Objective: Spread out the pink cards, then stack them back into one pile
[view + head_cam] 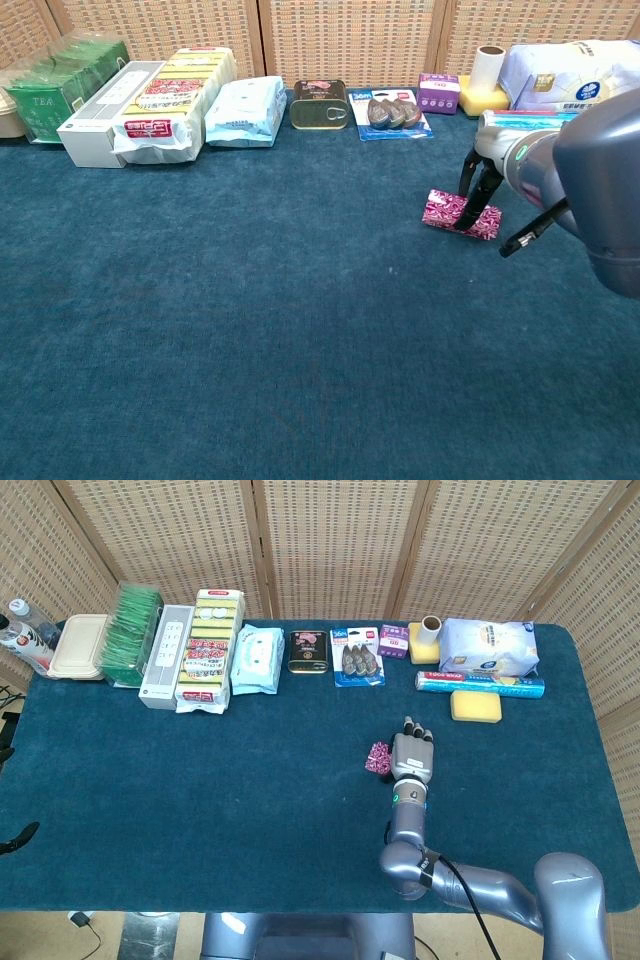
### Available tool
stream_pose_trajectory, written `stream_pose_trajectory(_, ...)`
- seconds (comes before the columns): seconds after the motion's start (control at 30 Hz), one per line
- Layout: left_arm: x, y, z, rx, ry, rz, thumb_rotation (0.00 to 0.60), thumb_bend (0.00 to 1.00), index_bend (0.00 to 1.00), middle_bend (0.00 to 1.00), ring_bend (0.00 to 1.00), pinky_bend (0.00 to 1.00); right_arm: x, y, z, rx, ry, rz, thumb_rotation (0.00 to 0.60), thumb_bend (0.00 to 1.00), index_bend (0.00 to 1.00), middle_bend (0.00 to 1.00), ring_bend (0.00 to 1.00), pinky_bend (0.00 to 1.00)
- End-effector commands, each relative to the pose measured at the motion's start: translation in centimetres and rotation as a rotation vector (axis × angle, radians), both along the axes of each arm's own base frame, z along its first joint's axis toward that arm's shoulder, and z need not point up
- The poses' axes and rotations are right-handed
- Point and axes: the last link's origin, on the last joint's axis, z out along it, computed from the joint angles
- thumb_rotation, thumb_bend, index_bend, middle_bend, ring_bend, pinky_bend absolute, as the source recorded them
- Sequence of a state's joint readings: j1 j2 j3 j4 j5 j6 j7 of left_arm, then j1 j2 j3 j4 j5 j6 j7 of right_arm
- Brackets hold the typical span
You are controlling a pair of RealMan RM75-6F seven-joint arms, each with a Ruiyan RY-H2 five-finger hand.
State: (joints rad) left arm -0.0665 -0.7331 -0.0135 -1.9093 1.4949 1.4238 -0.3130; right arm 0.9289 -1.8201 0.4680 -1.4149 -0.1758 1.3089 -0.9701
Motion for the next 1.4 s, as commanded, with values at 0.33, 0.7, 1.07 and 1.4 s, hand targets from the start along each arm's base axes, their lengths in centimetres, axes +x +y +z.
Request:
stream_pose_trajectory(0.33,0.08,0.18,-0.17,0.001,0.005,0.000,0.600,0.24,0.00,0.00,0.00,0.06,0.04,-0.71,-0.21,0.014,0.043,0.008,0.600,0.26,0.42,0.00,0.00,0.00)
stream_pose_trajectory(0.7,0.05,0.32,-0.16,-0.002,0.005,0.004,0.600,0.24,0.00,0.00,0.00,0.06,-0.03,-1.03,-0.33,0.009,0.052,0.004,0.600,0.26,0.39,0.00,0.00,0.01)
stream_pose_trajectory(1.07,0.06,0.35,-0.11,-0.004,0.003,0.002,0.600,0.24,0.00,0.00,0.00,0.06,-0.13,-0.96,-0.43,0.016,0.035,-0.007,0.600,0.26,0.31,0.00,0.00,0.01)
stream_pose_trajectory(1.4,0.01,0.28,-0.03,-0.001,0.001,0.003,0.600,0.24,0.00,0.00,0.00,0.06,0.06,-0.80,-0.56,0.017,0.031,-0.010,0.600,0.26,0.31,0.00,0.00,0.01)
